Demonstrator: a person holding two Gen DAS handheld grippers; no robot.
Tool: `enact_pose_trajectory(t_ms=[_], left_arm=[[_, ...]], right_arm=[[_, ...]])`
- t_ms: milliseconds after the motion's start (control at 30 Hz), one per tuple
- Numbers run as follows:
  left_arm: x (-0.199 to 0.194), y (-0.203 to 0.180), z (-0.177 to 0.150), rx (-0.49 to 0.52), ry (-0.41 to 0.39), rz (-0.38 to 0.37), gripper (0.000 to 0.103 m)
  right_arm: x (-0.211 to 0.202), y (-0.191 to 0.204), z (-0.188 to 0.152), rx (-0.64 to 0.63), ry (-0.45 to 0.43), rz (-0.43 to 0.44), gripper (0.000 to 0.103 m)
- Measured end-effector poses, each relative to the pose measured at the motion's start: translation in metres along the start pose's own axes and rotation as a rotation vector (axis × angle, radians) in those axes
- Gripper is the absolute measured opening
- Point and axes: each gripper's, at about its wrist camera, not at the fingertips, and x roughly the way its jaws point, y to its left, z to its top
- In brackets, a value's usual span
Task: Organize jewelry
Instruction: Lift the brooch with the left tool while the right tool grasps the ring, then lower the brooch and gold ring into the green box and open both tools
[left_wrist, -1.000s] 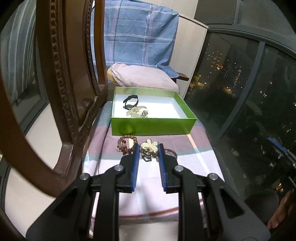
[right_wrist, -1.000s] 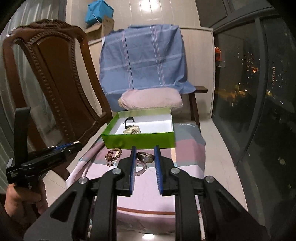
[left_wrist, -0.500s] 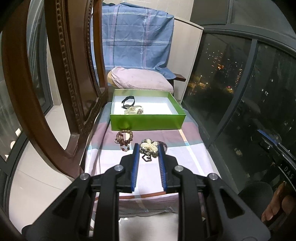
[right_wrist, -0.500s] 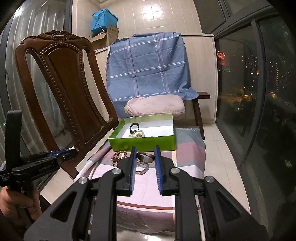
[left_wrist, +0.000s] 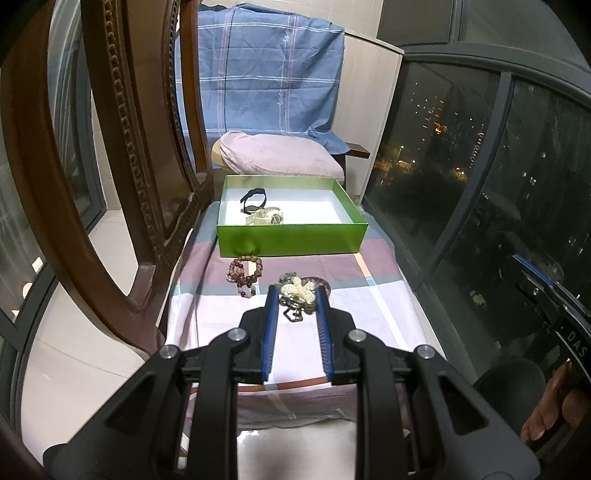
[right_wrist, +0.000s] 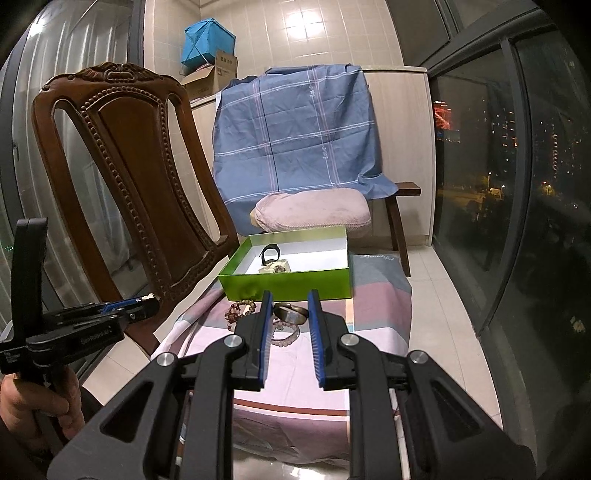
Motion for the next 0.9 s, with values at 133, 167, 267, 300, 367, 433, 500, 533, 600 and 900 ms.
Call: enact_pose_trajectory(t_ms=[133, 167, 267, 300, 367, 433, 500, 533, 600, 900], left_arm=[[0.003, 0.001, -0.001, 0.000, 0.010, -0.001, 0.020], [0.004, 0.002, -0.001, -0.001, 0.014, 0.000, 0.020], [0.010, 0.003, -0.001, -0.003, 0.028, 0.001, 0.020], [0.013, 0.004, -0.001, -0.003, 0.032, 0.002, 0.020], [0.019, 0.006, 0.001, -0.003, 0.042, 0.000, 0.020], [0.024, 0.007, 0.006, -0.008, 0.049, -0.006, 0.020], [0.033, 0.009, 0.019, -0.005, 0.052, -0.012, 0.020], [0.038, 0.009, 0.027, 0.002, 0.051, -0.012, 0.020], [0.052, 0.010, 0.048, 0.011, 0.046, -0.019, 0.020], [0.191, 0.008, 0.162, 0.004, 0.127, -0.071, 0.020]], right_arm=[[0.004, 0.001, -0.002, 0.000, 0.009, 0.001, 0.019], [0.005, 0.001, -0.002, 0.000, 0.011, 0.001, 0.019], [0.013, 0.000, -0.006, 0.003, 0.029, 0.004, 0.019], [0.015, 0.000, -0.006, 0.003, 0.035, 0.005, 0.019], [0.023, -0.001, -0.005, 0.000, 0.046, 0.009, 0.019], [0.031, -0.003, 0.000, 0.000, 0.052, 0.020, 0.019], [0.044, -0.006, 0.010, -0.004, 0.059, 0.039, 0.019], [0.054, -0.009, 0.017, -0.007, 0.063, 0.045, 0.019], [0.075, -0.014, 0.034, -0.014, 0.065, 0.050, 0.019], [0.229, -0.034, 0.106, -0.085, 0.142, 0.002, 0.019]])
